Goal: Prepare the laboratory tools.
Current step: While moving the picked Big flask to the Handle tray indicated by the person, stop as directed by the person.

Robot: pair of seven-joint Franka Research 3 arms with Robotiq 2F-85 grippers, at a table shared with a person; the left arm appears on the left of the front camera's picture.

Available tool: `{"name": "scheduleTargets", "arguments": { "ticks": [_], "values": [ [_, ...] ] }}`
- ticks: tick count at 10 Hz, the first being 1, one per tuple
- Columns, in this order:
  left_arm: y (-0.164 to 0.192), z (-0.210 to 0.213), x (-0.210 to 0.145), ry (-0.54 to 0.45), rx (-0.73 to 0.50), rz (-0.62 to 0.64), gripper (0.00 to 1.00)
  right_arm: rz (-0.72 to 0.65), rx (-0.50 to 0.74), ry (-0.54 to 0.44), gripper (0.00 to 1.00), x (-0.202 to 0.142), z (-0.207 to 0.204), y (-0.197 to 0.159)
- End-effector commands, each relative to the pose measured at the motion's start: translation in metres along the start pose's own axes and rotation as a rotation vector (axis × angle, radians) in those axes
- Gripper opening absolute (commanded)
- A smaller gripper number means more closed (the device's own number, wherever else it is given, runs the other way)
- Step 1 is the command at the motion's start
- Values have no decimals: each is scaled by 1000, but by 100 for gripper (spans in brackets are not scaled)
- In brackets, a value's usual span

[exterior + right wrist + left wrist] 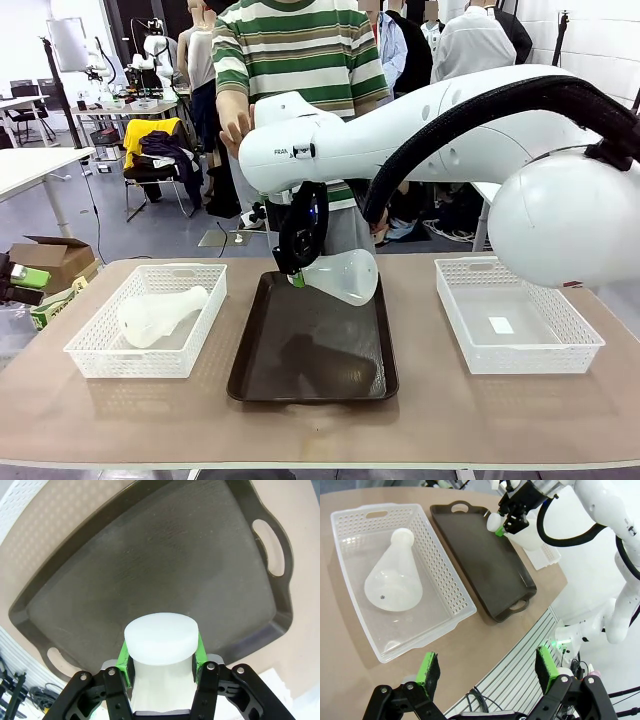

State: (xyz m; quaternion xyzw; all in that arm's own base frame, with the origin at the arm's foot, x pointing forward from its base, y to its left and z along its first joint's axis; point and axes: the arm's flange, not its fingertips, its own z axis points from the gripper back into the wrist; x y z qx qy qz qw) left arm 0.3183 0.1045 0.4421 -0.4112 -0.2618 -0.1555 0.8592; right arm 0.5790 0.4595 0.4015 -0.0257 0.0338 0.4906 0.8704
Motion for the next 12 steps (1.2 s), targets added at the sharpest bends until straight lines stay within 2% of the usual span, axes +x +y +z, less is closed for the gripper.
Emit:
{"name": "scheduleTargets", "arguments": {
  "ticks": [1, 12],
  "values": [
    [2, 0, 1, -22, -19, -21, 100, 2, -4, -3, 0, 0, 1, 1],
    [2, 0, 1, -22, -19, -21, 100, 2, -4, -3, 0, 0, 1, 1]
  ]
}}
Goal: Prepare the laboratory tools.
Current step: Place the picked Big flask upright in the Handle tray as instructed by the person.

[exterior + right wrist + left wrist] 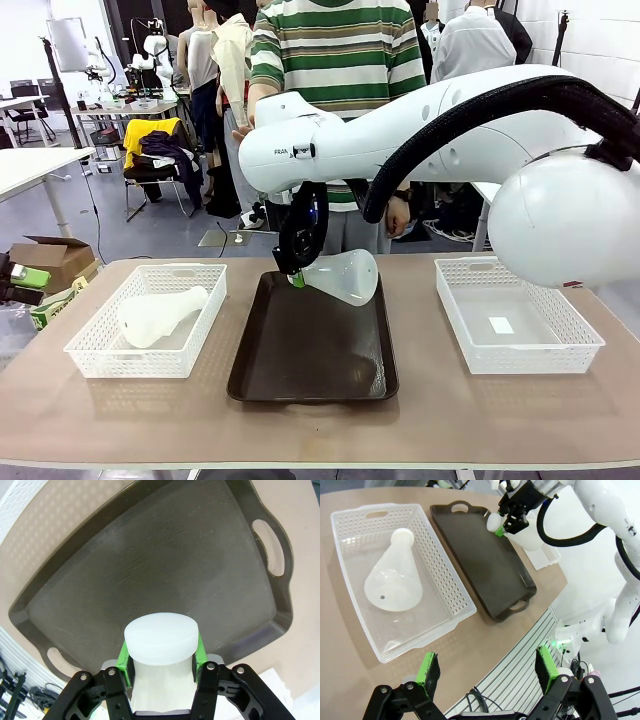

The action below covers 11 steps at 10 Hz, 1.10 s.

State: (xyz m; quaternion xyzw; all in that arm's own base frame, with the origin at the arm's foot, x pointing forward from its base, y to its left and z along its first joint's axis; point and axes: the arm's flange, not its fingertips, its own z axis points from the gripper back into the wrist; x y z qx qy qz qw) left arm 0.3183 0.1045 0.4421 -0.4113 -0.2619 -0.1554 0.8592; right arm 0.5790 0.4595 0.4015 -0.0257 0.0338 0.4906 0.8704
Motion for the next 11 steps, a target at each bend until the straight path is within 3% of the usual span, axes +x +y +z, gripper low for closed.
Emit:
{"name": "scheduleTargets", "arguments": {
  "ticks": [1, 11],
  "values": [
    [2, 0, 1, -21, -19, -21, 100, 2, -4, -3, 0, 0, 1, 1],
    [2, 0, 1, -21, -19, -21, 100, 2, -4, -3, 0, 0, 1, 1]
  ]
}}
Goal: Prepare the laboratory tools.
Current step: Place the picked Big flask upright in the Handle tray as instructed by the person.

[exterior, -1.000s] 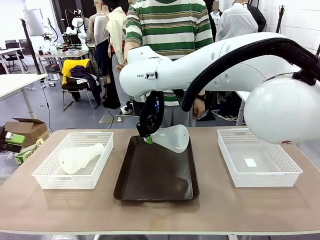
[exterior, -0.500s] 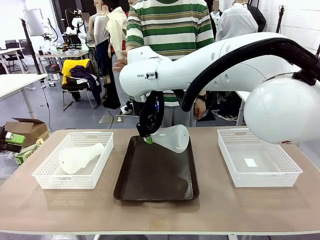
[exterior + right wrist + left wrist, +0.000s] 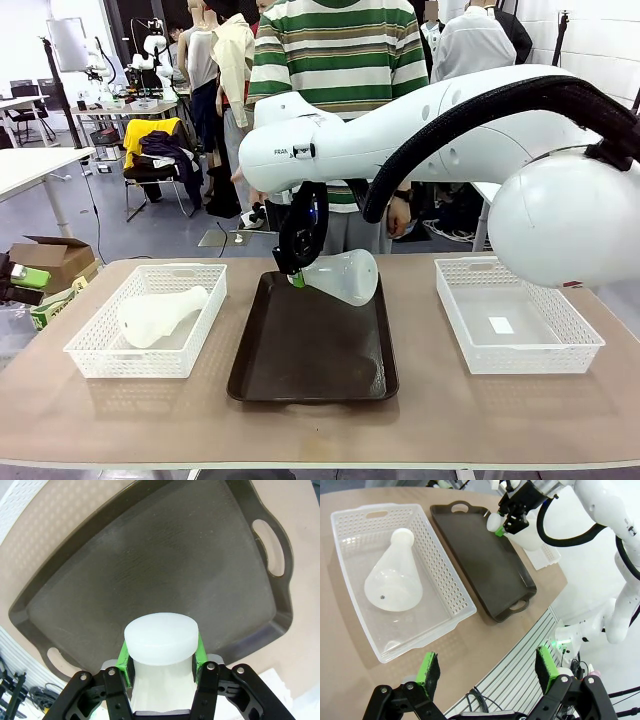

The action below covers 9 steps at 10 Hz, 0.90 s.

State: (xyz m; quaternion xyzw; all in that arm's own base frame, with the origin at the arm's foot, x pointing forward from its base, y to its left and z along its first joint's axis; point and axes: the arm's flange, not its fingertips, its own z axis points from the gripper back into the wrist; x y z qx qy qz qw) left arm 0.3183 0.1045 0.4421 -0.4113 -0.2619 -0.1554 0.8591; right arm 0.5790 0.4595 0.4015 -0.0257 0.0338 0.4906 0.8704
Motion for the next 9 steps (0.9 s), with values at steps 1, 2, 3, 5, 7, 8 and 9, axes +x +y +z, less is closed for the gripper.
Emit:
{"name": "scheduleTargets", "arguments": {
  "ticks": [1, 2, 3, 5, 7, 8, 9],
  "values": [
    [2, 0, 1, -21, -19, -21, 100, 2, -4, -3, 0, 0, 1, 1],
    [2, 0, 1, -21, -19, -21, 100, 2, -4, -3, 0, 0, 1, 1],
    [2, 0, 1, -21, -19, -21, 100, 2, -4, -3, 0, 0, 1, 1],
    [2, 0, 1, -21, -19, -21, 100, 2, -4, -3, 0, 0, 1, 1],
    [2, 0, 1, -21, -19, -21, 100, 2, -4, -3, 0, 0, 1, 1],
    [2, 0, 1, -21, -19, -21, 100, 2, -4, -3, 0, 0, 1, 1],
    [2, 0, 1, -21, -19, -21, 100, 2, -4, -3, 0, 0, 1, 1]
  ]
}}
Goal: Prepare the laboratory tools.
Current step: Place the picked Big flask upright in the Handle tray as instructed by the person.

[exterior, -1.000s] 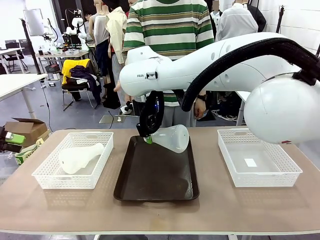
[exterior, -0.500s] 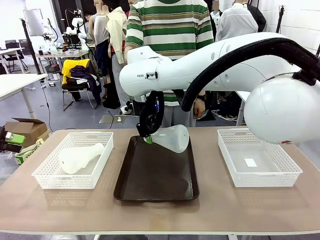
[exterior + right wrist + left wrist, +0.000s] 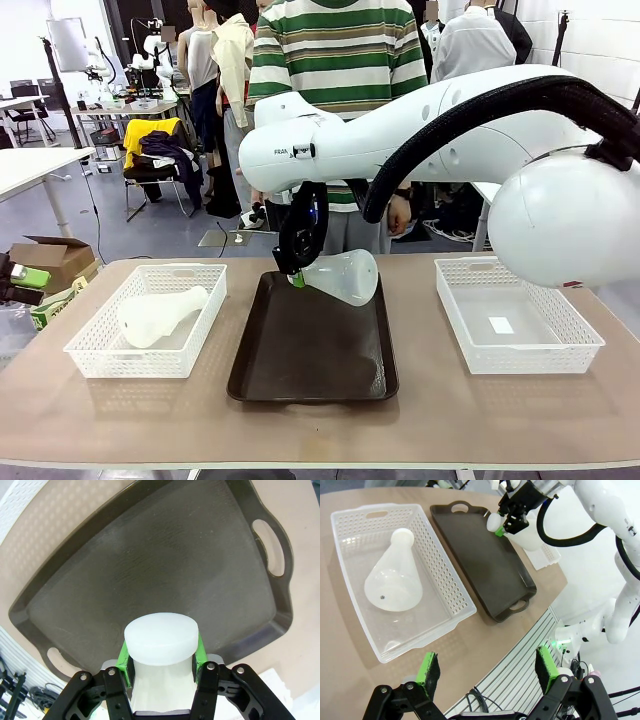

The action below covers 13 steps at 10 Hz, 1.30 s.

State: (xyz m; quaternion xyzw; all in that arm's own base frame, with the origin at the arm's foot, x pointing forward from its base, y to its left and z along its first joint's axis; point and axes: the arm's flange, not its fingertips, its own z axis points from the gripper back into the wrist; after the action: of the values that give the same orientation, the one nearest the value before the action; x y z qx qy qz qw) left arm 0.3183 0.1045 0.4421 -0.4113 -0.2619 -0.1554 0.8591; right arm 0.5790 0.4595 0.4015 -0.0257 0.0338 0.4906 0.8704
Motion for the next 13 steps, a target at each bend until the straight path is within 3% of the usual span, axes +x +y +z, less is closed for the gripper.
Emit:
{"name": "scheduleTargets", "arguments": {
  "ticks": [1, 13],
  "values": [
    [2, 0, 1, -21, -19, -21, 100, 2, -4, -3, 0, 0, 1, 1],
    [2, 0, 1, -21, -19, -21, 100, 2, -4, -3, 0, 0, 1, 1]
  ]
}}
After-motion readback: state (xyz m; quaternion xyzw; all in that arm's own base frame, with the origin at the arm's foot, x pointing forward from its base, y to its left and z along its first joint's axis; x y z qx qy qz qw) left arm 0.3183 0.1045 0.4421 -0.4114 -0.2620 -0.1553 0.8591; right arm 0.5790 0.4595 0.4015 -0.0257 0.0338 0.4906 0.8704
